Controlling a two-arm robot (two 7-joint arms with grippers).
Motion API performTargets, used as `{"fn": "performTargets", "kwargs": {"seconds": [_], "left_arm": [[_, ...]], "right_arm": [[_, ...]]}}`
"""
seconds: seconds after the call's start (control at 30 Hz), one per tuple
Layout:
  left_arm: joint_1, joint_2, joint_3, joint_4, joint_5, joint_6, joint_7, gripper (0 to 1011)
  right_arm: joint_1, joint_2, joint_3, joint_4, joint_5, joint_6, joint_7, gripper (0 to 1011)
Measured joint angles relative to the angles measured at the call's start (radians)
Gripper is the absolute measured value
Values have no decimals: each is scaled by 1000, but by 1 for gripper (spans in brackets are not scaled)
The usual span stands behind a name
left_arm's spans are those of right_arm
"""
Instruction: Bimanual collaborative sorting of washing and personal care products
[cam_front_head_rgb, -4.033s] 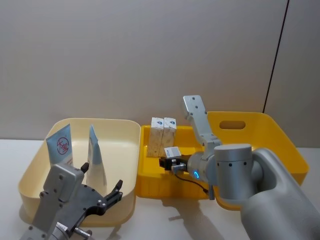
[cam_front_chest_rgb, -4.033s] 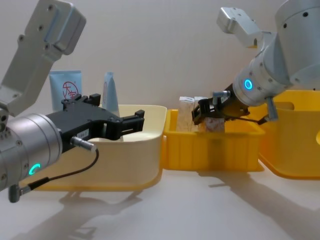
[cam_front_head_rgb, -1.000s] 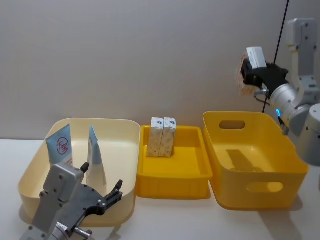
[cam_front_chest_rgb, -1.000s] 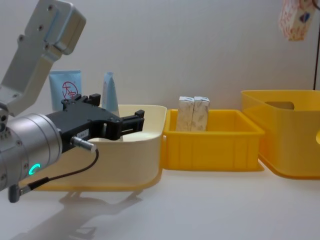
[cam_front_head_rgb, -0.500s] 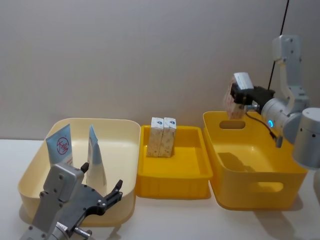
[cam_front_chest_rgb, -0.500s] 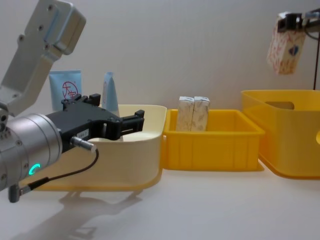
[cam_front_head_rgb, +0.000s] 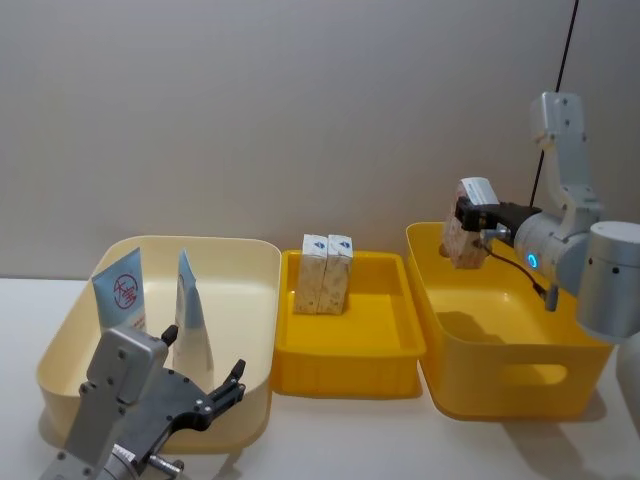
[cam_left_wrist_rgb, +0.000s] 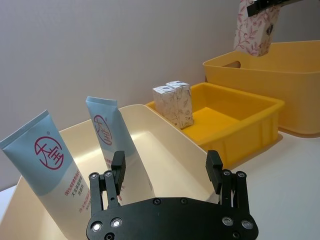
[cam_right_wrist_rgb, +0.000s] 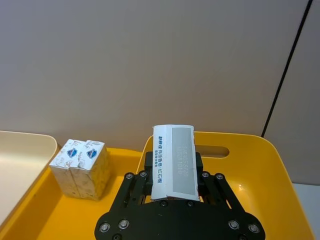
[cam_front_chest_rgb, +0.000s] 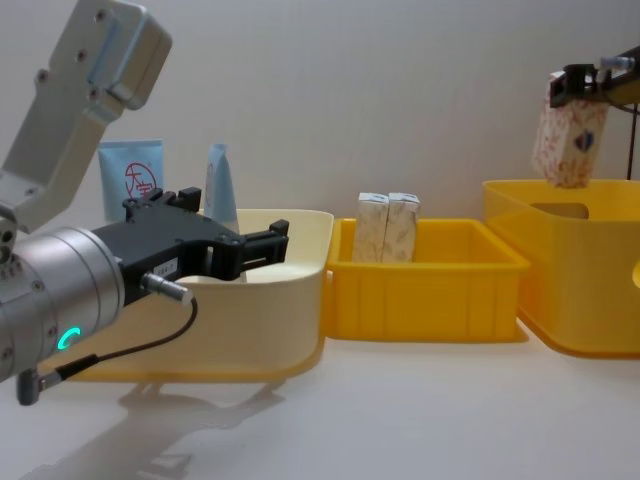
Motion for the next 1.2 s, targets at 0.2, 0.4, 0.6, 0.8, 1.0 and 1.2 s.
{"fn": "performTargets", "kwargs": {"seconds": [0.2, 0.4, 0.6, 0.8, 1.0, 1.2], "left_arm": [[0, 0, 0, 0, 0, 0, 0, 1003], [0, 0, 0, 0, 0, 0, 0, 1003], [0, 0, 0, 0, 0, 0, 0, 1003], [0, 0, 0, 0, 0, 0, 0, 1003], [0, 0, 0, 0, 0, 0, 0, 1003], [0, 0, 0, 0, 0, 0, -1, 1003]], "right_arm": [[-9, -2, 12, -23, -9, 21, -24, 410], [-15, -2, 20, -39, -15, 34, -39, 583], [-18, -3, 24, -47, -18, 42, -48, 776], [-20, -3, 28, -53, -20, 46, -53, 919], [-22, -4, 29, -56, -22, 49, -57, 1001], [-22, -4, 30, -58, -23, 51, -59, 1001]]}}
